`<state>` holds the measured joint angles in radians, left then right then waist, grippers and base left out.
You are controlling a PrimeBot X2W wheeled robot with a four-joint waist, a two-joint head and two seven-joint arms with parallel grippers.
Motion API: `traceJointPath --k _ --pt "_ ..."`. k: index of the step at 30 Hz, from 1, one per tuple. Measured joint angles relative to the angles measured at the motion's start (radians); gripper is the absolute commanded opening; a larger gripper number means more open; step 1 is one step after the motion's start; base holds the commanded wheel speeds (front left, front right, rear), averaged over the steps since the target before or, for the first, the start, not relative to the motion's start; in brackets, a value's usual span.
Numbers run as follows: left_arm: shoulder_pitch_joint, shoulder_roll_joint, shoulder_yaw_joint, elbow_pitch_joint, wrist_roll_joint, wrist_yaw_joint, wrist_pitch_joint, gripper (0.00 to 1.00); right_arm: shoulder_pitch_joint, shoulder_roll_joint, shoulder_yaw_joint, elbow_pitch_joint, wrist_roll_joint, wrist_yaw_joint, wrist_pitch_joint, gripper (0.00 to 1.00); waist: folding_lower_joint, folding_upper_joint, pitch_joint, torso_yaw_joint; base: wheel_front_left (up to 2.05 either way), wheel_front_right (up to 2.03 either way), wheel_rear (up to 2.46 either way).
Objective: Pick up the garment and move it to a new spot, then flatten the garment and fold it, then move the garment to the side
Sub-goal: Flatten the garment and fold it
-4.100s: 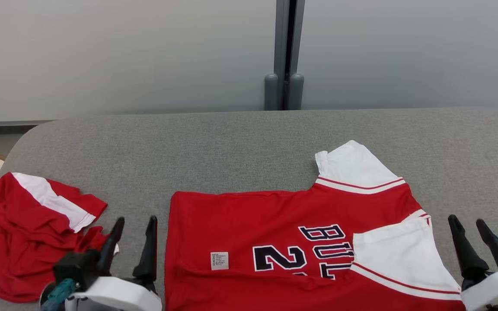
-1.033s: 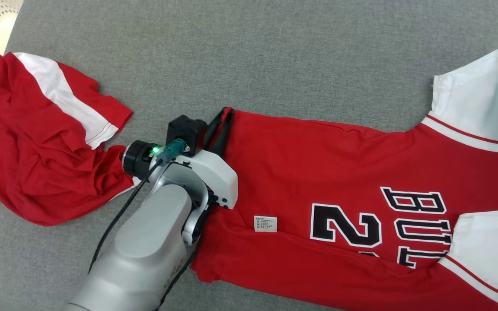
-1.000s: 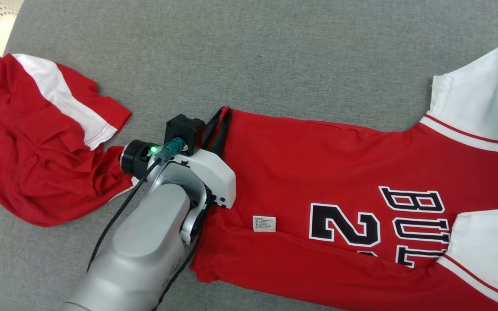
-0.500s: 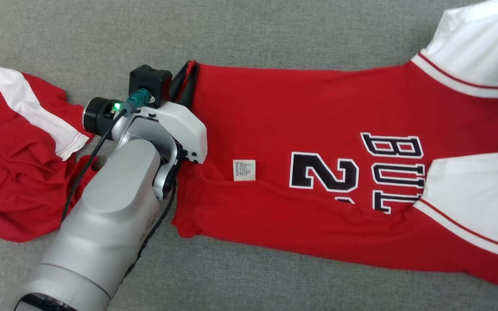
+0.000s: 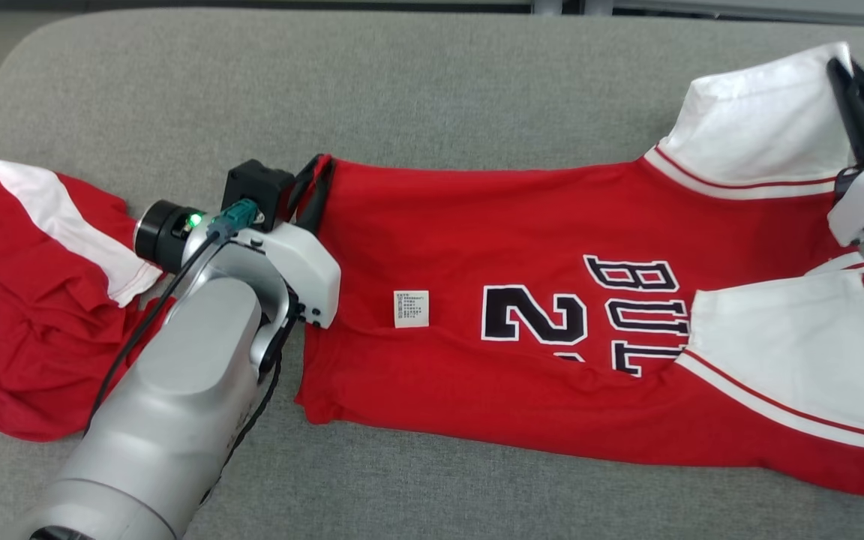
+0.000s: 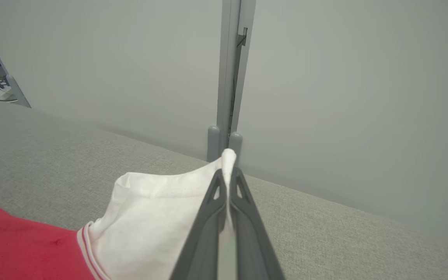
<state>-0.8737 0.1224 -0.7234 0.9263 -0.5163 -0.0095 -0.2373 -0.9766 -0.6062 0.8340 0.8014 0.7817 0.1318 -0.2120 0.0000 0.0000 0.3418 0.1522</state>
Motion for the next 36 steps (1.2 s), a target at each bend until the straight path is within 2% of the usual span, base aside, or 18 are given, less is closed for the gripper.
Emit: traceJointPath --k 8,17,23,27,36 --pt "0.077 0.037 -0.014 -0.05 -0.006 -0.012 0.001 0.0 0.183 -0.035 -0.022 -0.143 0.106 0.0 -0.002 0.0 0.0 0.0 -0.101 -0.023 0.0 0.0 0.0" --pt "0.209 0.133 -0.032 -0.208 -0.011 0.012 0.041 0.0 0.423 -0.084 -0.07 -0.324 0.158 0.0 0.076 0.0 0.0 0.0 -0.184 -0.056 0.0 0.0 0.0" --pt "0.3 0.202 -0.054 -0.353 -0.006 0.054 0.1 0.0 0.583 -0.122 -0.124 -0.447 0.193 0.0 0.166 0.0 0.0 0.0 -0.219 -0.06 0.0 0.0 0.0" --pt "0.341 0.238 -0.065 -0.415 -0.003 0.066 0.133 0.0 0.645 -0.143 -0.157 -0.515 0.207 0.0 0.221 0.0 0.0 0.0001 -0.231 -0.064 0.0 0.0 0.0" --pt "0.436 0.318 -0.085 -0.567 -0.005 0.102 0.213 0.0 0.791 -0.189 -0.275 -0.678 0.264 -0.001 0.431 0.0 0.0 0.0 -0.25 -0.08 0.0 0.0 0.0"
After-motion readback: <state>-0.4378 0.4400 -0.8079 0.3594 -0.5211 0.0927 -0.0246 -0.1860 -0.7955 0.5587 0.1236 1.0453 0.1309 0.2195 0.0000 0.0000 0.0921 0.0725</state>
